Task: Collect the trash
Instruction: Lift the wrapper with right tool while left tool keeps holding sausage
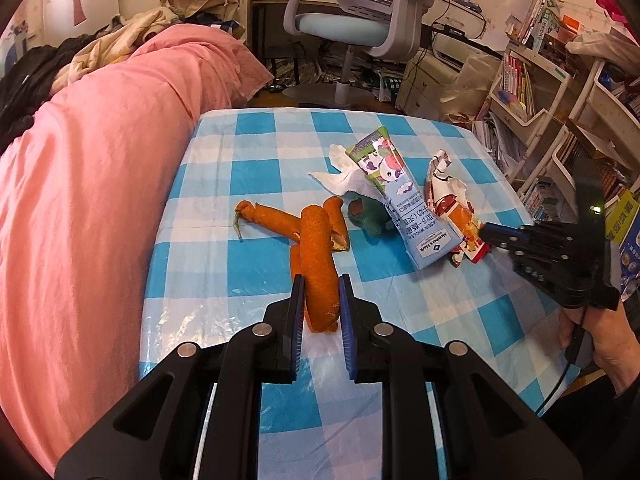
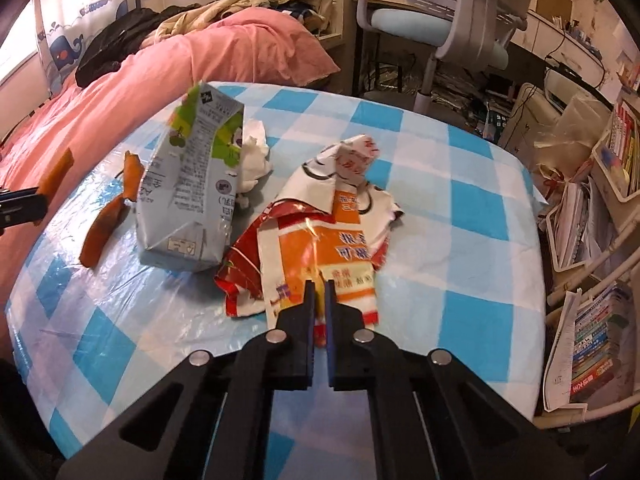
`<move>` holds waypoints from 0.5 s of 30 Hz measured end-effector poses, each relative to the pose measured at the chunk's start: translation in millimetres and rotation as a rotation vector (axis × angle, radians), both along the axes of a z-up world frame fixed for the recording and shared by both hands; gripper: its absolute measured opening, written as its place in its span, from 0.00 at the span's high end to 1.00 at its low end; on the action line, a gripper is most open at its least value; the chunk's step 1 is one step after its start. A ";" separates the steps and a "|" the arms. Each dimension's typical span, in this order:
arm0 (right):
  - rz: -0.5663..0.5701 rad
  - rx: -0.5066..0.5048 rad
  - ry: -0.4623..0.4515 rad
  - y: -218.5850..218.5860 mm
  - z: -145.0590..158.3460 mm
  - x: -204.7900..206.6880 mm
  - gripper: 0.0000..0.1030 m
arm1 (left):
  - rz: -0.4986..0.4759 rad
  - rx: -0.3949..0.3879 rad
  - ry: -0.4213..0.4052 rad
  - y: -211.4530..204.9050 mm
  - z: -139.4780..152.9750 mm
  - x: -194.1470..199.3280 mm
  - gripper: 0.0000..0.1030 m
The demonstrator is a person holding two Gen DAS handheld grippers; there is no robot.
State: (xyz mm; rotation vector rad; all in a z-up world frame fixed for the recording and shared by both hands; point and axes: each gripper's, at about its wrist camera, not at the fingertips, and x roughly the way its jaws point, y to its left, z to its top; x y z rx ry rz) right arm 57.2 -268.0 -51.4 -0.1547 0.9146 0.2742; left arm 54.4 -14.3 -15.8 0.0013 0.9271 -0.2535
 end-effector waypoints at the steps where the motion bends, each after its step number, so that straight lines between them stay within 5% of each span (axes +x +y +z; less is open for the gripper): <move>1: -0.012 0.006 -0.003 -6.4 2.6 -5.8 0.96 | 0.001 -0.002 0.001 1.1 0.2 -0.9 0.85; 5: -0.046 0.047 0.011 -24.7 1.2 -9.6 0.95 | 0.012 -0.022 0.012 6.8 -1.0 -4.3 0.85; 7: -0.065 0.091 0.009 -31.7 0.4 -7.9 0.61 | 0.018 -0.033 0.021 9.5 -3.0 -5.4 0.85; 8: -0.077 0.097 0.000 -32.1 0.1 -6.3 0.20 | 0.020 -0.033 0.026 10.0 -4.2 -5.8 0.85; 9: -0.083 0.102 -0.020 -30.7 0.8 -6.3 0.13 | 0.019 -0.030 0.025 9.8 -5.0 -6.4 0.85; 15: -0.039 0.052 -0.012 0.1 -10.5 18.2 0.13 | 0.013 -0.023 0.021 9.0 -4.6 -3.9 0.85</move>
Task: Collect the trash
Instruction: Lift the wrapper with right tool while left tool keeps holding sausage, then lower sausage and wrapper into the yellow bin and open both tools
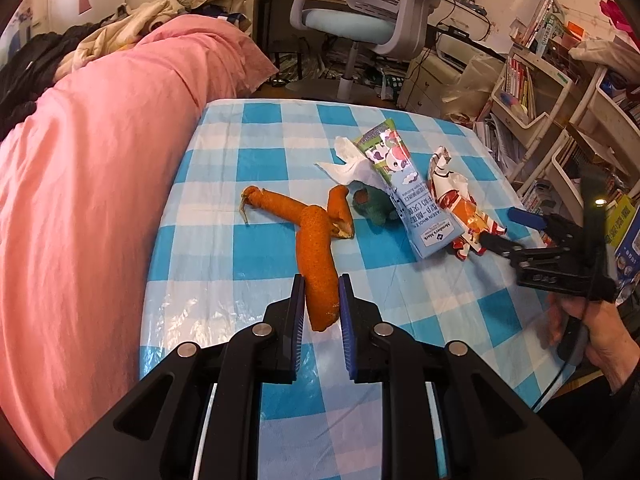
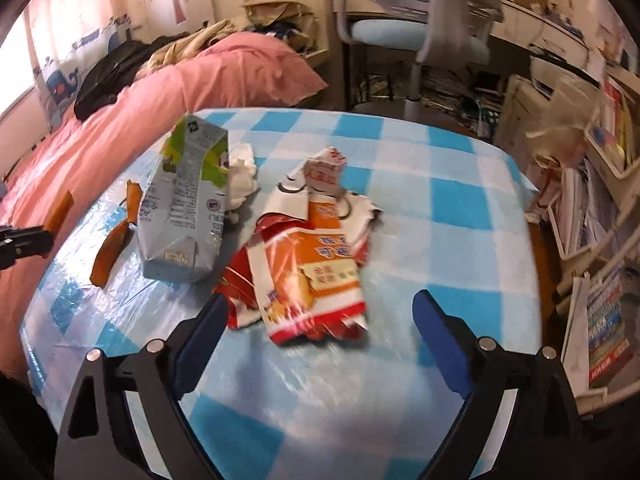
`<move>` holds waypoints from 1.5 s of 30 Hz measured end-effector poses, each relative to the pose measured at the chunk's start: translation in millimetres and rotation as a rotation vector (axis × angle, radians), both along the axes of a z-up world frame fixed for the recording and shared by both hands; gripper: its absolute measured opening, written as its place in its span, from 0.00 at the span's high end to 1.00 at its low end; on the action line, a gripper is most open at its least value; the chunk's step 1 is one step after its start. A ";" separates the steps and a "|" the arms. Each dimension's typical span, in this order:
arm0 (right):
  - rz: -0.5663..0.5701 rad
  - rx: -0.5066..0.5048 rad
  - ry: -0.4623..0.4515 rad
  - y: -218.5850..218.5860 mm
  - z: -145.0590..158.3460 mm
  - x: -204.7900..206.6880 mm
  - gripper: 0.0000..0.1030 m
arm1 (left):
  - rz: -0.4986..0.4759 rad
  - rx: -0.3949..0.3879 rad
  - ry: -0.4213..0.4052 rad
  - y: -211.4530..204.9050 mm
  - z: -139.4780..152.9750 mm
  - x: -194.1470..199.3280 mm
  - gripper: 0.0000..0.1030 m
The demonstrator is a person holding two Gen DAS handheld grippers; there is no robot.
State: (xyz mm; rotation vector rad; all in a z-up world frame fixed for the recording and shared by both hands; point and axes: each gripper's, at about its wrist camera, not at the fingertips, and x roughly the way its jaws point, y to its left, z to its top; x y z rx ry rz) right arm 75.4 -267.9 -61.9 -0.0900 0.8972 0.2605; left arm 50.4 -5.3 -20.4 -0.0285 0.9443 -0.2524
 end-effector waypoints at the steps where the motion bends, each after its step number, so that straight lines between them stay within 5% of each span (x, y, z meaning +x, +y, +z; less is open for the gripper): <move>1: -0.010 -0.013 0.013 1.3 -4.9 5.8 0.13 | 0.000 0.001 -0.001 0.2 0.2 0.9 0.85; 2: -0.013 -0.009 0.036 1.4 -8.6 10.6 0.17 | 0.001 0.003 -0.002 0.2 0.7 0.9 0.85; 3: -0.017 0.010 0.053 1.1 -11.0 16.0 0.39 | 0.001 0.007 -0.004 0.2 1.0 0.8 0.85; 6: -0.014 0.046 0.049 -0.2 -8.0 16.4 0.75 | 0.003 0.019 -0.006 2.8 1.3 0.7 0.84; 18: -0.033 0.088 -0.021 -24.2 33.9 -41.4 0.84 | 0.009 -0.010 -0.007 7.5 4.8 -10.9 0.85; 27: 0.090 0.179 -0.069 -2.3 63.7 -125.1 0.84 | -0.021 0.010 0.000 0.5 -2.6 -48.6 0.85; 36: 0.259 0.197 -0.017 35.1 52.5 -199.9 0.84 | -0.030 0.018 0.012 7.4 -10.1 -105.3 0.85; 45: 0.496 0.079 0.125 92.0 14.6 -248.2 0.84 | -0.019 0.032 0.018 20.6 -16.2 -149.8 0.85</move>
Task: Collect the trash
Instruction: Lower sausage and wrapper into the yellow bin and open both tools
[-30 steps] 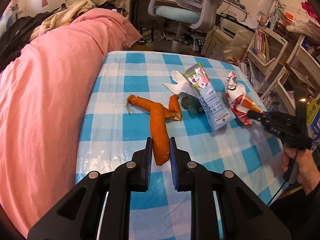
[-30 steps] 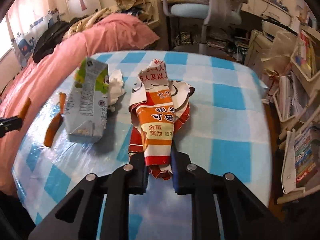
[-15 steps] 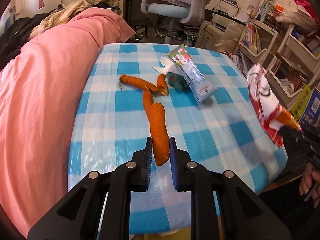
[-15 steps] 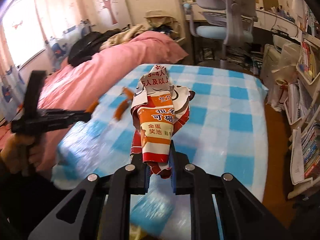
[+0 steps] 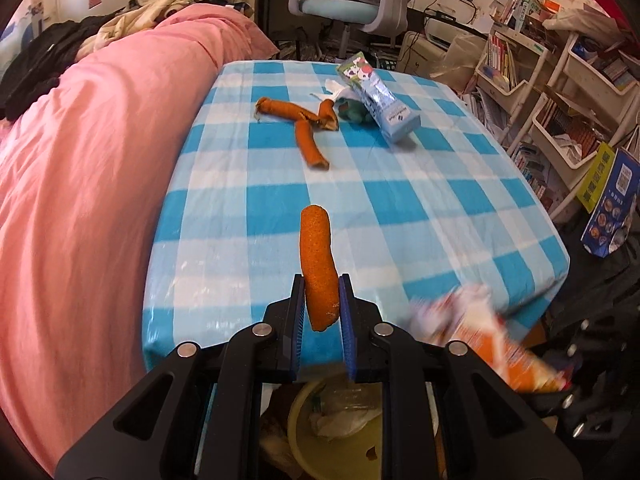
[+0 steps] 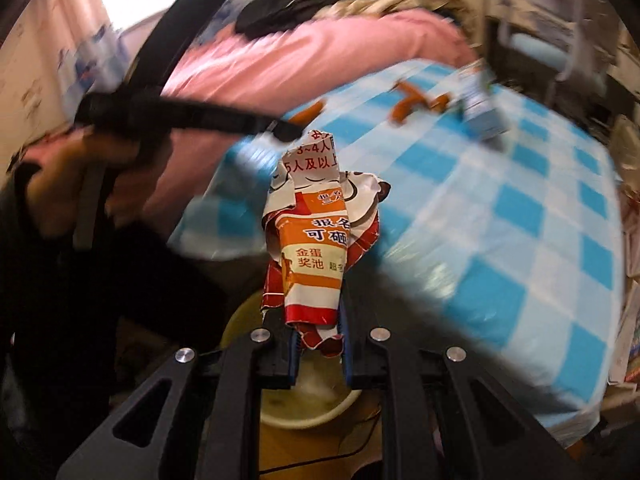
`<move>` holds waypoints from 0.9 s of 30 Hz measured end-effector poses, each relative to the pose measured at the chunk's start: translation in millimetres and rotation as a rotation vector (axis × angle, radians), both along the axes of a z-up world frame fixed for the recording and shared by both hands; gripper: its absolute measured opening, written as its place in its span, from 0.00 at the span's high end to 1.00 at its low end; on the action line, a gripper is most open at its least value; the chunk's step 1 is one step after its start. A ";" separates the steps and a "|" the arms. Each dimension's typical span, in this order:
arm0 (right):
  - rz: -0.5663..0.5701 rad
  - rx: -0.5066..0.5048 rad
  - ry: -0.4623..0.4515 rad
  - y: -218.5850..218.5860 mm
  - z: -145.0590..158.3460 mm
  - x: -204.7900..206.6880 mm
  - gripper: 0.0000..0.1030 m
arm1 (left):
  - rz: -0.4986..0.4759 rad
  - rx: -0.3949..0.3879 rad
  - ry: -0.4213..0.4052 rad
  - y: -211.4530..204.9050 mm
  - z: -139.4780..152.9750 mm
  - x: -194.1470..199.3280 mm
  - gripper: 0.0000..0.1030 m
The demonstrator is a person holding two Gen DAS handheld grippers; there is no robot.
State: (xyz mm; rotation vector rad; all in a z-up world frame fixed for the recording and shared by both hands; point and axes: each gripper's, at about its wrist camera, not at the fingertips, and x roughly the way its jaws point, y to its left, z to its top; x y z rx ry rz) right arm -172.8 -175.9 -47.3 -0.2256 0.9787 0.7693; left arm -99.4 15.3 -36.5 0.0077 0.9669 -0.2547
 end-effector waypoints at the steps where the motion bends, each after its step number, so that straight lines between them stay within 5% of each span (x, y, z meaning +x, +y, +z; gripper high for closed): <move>1: 0.023 -0.019 0.014 5.0 -5.4 -4.1 0.84 | -0.002 0.003 0.000 0.3 -0.5 -2.3 0.85; 16: 0.111 -0.131 0.078 26.4 -47.1 -19.0 0.77 | -0.057 0.051 0.034 -13.4 -11.8 -32.1 0.85; 20: 0.107 -0.128 0.073 26.9 -46.6 -21.2 0.41 | -0.077 0.076 0.087 -20.5 -25.5 -39.2 0.85; 27: 0.018 -0.140 0.017 13.3 -34.5 -12.0 0.25 | -0.135 0.160 0.192 -34.6 -50.1 -55.3 0.77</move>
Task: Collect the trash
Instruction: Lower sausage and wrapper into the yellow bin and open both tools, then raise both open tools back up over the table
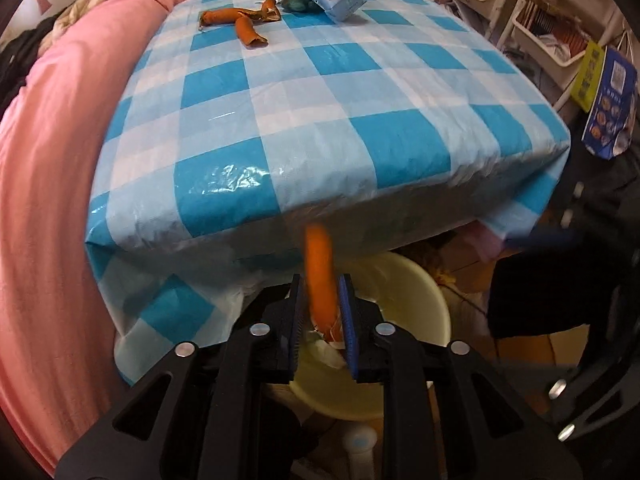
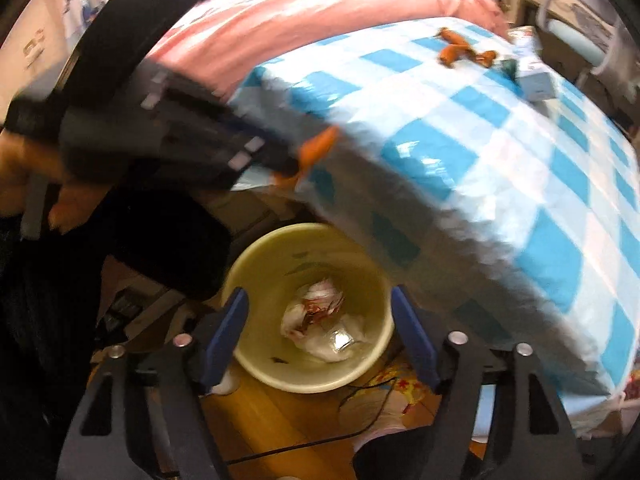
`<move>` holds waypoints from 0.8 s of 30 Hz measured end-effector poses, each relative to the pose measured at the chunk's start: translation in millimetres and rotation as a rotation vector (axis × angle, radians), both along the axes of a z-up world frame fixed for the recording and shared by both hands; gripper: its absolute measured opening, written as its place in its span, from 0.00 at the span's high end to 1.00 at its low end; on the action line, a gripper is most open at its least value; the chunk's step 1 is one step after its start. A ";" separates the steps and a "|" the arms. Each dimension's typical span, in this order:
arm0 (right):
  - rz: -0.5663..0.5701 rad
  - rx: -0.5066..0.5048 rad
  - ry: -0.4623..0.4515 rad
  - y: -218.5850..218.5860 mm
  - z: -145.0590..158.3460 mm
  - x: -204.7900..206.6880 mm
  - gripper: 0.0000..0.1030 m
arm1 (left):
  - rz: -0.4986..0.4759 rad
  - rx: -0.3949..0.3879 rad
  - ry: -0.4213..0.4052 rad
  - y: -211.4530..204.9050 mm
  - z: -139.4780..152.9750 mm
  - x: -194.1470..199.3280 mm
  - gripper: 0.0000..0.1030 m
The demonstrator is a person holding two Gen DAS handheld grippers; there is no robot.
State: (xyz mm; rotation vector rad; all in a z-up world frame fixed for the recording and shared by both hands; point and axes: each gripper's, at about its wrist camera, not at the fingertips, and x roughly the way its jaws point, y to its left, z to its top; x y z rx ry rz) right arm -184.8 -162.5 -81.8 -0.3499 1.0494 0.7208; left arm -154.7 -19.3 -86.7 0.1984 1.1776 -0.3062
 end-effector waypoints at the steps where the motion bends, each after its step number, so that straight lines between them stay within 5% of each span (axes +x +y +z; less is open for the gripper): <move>1: -0.026 -0.016 -0.039 -3.6 4.6 2.8 0.23 | 0.007 0.004 -0.013 1.1 2.0 -0.4 0.70; 5: -0.103 -0.057 -0.178 -15.3 25.1 11.7 0.14 | 0.081 -0.024 -0.114 15.1 23.3 6.5 0.59; 10: -0.108 -0.085 -0.393 -27.6 68.1 24.9 0.09 | 0.183 0.007 -0.373 22.9 65.0 19.8 0.29; 14: -0.102 -0.101 -0.524 -37.9 91.2 37.6 0.07 | 0.238 -0.005 -0.481 23.8 89.1 51.4 0.23; 24: -0.324 0.057 -0.493 -80.8 99.5 90.7 0.07 | 0.222 0.035 -0.520 -5.1 106.2 120.7 0.15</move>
